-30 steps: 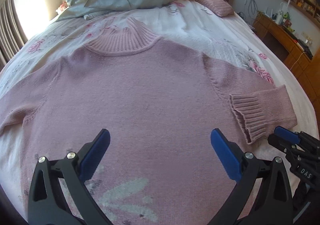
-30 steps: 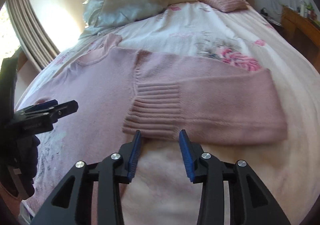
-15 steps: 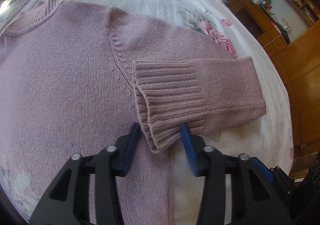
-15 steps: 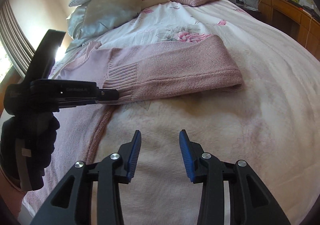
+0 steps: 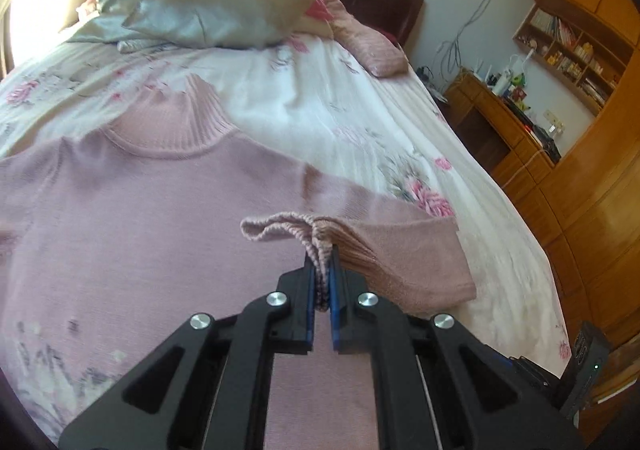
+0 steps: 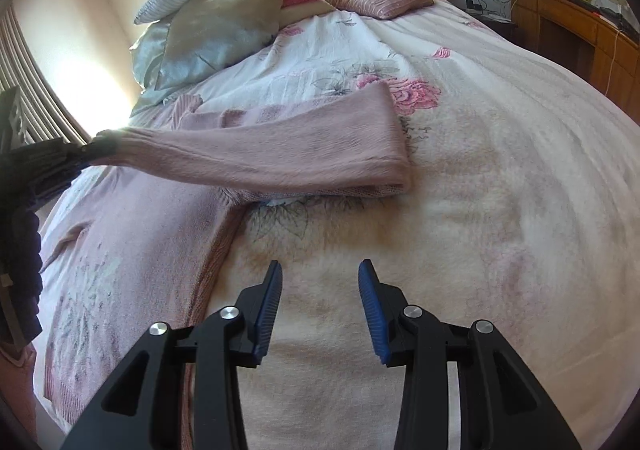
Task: Fold small clothes
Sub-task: 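Grasp the other sleeve cuff with the left gripper and fold it across the body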
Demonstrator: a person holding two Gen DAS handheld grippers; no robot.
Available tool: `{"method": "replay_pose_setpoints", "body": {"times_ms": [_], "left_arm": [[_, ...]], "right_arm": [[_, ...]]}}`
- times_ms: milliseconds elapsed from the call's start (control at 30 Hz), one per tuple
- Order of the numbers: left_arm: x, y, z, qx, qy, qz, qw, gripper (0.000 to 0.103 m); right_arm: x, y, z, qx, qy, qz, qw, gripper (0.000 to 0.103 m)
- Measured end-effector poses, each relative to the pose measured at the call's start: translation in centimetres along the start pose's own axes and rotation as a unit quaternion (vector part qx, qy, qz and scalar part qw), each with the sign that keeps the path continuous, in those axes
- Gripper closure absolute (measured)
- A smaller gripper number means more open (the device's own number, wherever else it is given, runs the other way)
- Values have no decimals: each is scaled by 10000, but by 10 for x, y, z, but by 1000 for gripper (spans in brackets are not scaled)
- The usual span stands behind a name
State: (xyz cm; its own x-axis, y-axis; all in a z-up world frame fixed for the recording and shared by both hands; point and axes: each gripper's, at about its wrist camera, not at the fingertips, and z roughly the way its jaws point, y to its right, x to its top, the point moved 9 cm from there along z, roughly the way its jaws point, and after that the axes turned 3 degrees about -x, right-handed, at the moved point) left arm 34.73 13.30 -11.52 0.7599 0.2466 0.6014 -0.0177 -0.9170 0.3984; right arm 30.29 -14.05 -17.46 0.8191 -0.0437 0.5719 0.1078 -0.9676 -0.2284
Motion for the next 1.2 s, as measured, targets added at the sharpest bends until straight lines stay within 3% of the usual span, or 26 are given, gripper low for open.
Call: {"method": "replay_pose_setpoints", "body": {"times_ms": [267,500,600,733,800,900,967,1100,1200], "left_arm": [[33,-116,-49,868,368,-312,9951,99],[46,-200,-68,1355,578,-832,9856,99],[41,-231,-60,1526,403,-996,9824,99],[13,-264,-29,1779,-191,-1051,9782,99],[-3,-278,-19,1859,-431,-1145,9749,96],[-11,-293,-25,2027,-415,-1231,9706,88],[-5,-294,-41,2093,-223,-1214,9700,90],[23,-260,-65,1864,244,-810,9788,89],[29,-229,-52,1407,119,-709,9874,86]], "right_arm": [[45,-37,15,268,91,-41,9996,62],[80,-84,56,705,-117,-23,9974,63],[83,-98,83,751,-297,-70,9967,63],[65,-90,124,438,-773,45,9960,64],[58,-87,133,433,-751,31,9962,66],[57,-88,133,440,-746,-68,9962,66],[59,-89,127,416,-798,-99,9959,65],[74,-112,95,650,-526,-273,9961,63],[75,-136,93,678,-590,-440,9950,62]]}}
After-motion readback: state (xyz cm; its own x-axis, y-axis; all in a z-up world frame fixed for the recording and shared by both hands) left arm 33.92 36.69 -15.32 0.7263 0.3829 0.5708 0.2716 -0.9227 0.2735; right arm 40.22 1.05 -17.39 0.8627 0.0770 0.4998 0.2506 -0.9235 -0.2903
